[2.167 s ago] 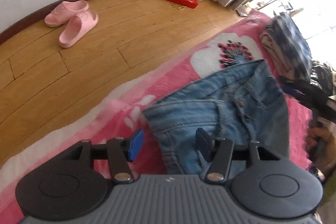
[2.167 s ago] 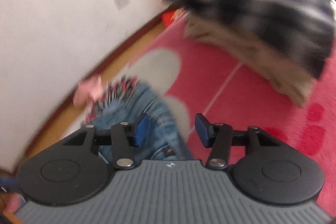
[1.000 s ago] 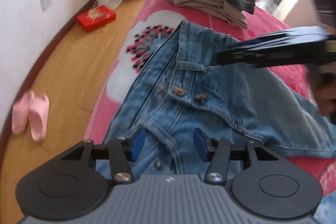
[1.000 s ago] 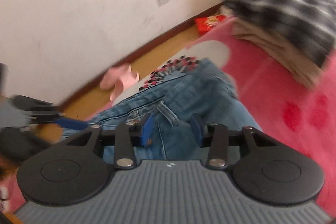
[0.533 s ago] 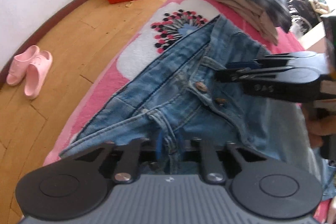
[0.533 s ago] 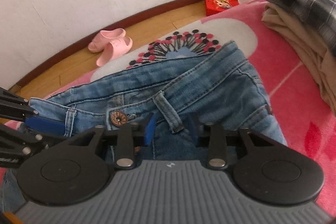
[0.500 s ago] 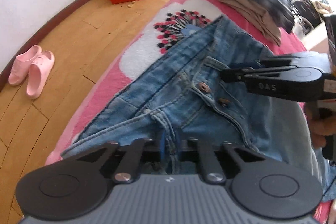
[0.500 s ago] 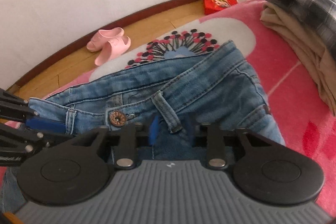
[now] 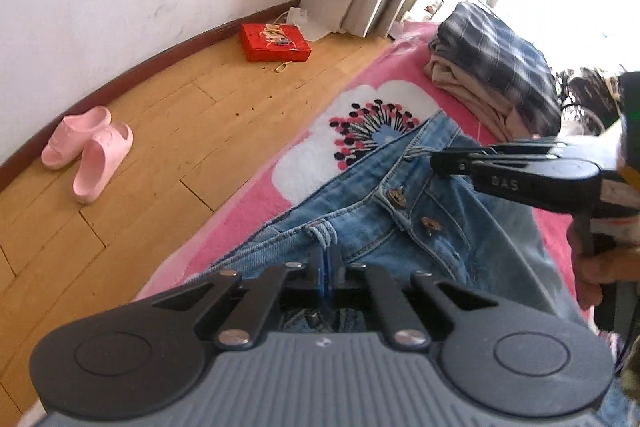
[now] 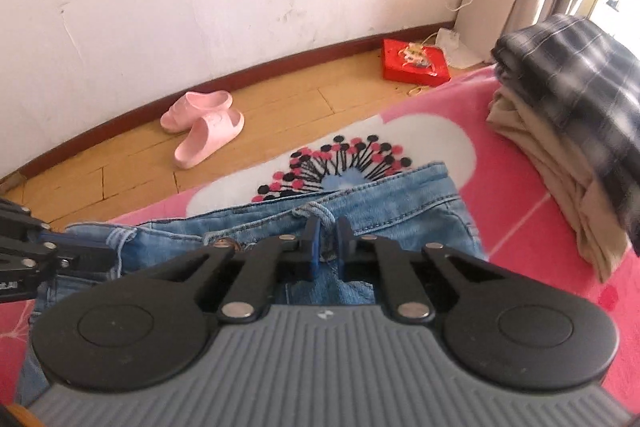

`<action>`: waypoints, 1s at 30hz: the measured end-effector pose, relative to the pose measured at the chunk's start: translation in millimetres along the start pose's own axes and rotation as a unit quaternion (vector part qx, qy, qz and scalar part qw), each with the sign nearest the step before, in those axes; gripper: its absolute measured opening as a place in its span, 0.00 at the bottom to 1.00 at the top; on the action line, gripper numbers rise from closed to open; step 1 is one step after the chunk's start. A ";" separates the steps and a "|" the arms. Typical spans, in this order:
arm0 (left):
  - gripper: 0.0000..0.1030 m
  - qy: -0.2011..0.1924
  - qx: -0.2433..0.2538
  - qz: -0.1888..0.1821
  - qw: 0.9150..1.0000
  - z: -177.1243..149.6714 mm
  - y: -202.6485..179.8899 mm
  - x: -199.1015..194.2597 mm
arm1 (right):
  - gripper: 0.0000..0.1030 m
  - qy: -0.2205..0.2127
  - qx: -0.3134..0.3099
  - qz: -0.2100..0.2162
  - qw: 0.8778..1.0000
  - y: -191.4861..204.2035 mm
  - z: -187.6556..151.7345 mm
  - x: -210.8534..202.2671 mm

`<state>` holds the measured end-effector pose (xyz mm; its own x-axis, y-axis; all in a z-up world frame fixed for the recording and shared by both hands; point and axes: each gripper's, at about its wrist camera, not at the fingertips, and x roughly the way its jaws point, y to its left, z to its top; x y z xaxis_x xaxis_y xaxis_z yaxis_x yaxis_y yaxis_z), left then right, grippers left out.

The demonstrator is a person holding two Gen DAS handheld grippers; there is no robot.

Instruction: Fold clothes

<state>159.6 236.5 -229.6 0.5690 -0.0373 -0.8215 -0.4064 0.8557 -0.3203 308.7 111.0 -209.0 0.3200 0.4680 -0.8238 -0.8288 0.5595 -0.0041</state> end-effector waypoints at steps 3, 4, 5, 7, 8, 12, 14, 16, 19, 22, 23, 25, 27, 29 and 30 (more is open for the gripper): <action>0.02 0.016 0.000 0.006 1.000 -2.6 4.0 16.0 | 0.06 0.023 0.000 -0.006 1.000 -0.2 -6.6 19.4; 0.02 0.014 0.002 0.004 1.000 -2.9 3.4 16.9 | 0.05 0.030 -0.004 -0.015 0.999 0.6 -9.6 25.2; 0.02 0.009 0.006 0.003 1.000 -2.8 2.1 15.6 | 0.04 0.032 -0.008 -0.023 0.999 2.0 -11.4 28.4; 0.02 -0.003 0.009 -0.001 1.000 -2.1 -0.6 10.1 | 0.04 0.023 -0.015 -0.037 0.999 6.5 -11.9 28.3; 0.02 -0.007 0.006 -0.001 1.000 -1.5 -0.9 7.4 | 0.04 0.013 -0.021 -0.045 0.999 9.3 -10.5 25.9; 0.00 -0.037 -0.008 0.032 0.999 4.9 4.3 -2.8 | 0.03 -0.010 -0.019 -0.052 0.998 9.4 -5.2 19.2; 0.00 -0.044 -0.020 0.043 0.998 13.4 16.8 -5.2 | 0.03 -0.014 -0.010 -0.049 0.999 5.9 -3.7 18.8; 0.00 -0.037 -0.043 0.039 0.998 20.3 34.0 -4.2 | 0.03 -0.010 -0.001 -0.044 0.999 2.8 -3.6 22.8; 0.03 -0.010 -0.042 -0.007 0.999 25.2 44.6 -5.9 | 0.03 -0.002 0.012 -0.039 0.999 -1.0 -3.7 28.4; 0.15 0.028 -0.024 -0.071 0.997 23.4 35.2 -8.3 | 0.04 0.011 0.015 -0.041 0.999 0.0 -5.5 31.0; 0.20 0.042 -0.018 -0.088 0.995 21.3 29.1 -6.2 | 0.05 0.017 0.014 -0.042 0.999 0.3 -6.5 31.4; 0.28 0.064 -0.012 -0.105 0.992 15.2 16.1 2.2 | 0.06 0.024 0.015 -0.049 0.998 0.9 -8.7 31.8; 0.29 0.084 -0.009 -0.097 0.992 7.2 4.2 17.0 | 0.08 0.036 0.017 -0.051 0.998 0.6 -10.4 35.0; 0.29 0.091 -0.011 -0.077 0.993 1.3 -3.3 32.4 | 0.13 0.047 0.020 -0.053 0.997 -0.4 -11.4 38.9; 0.26 0.091 -0.016 -0.066 0.994 0.0 -4.7 39.7 | 0.14 0.050 0.027 -0.051 0.997 -2.6 -10.6 41.4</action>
<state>184.1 231.0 -260.7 0.4810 -0.2432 -0.8423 -0.3609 0.8207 -0.4430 319.2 121.7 -249.2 0.3517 0.3370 -0.8733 -0.7678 0.6375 -0.0633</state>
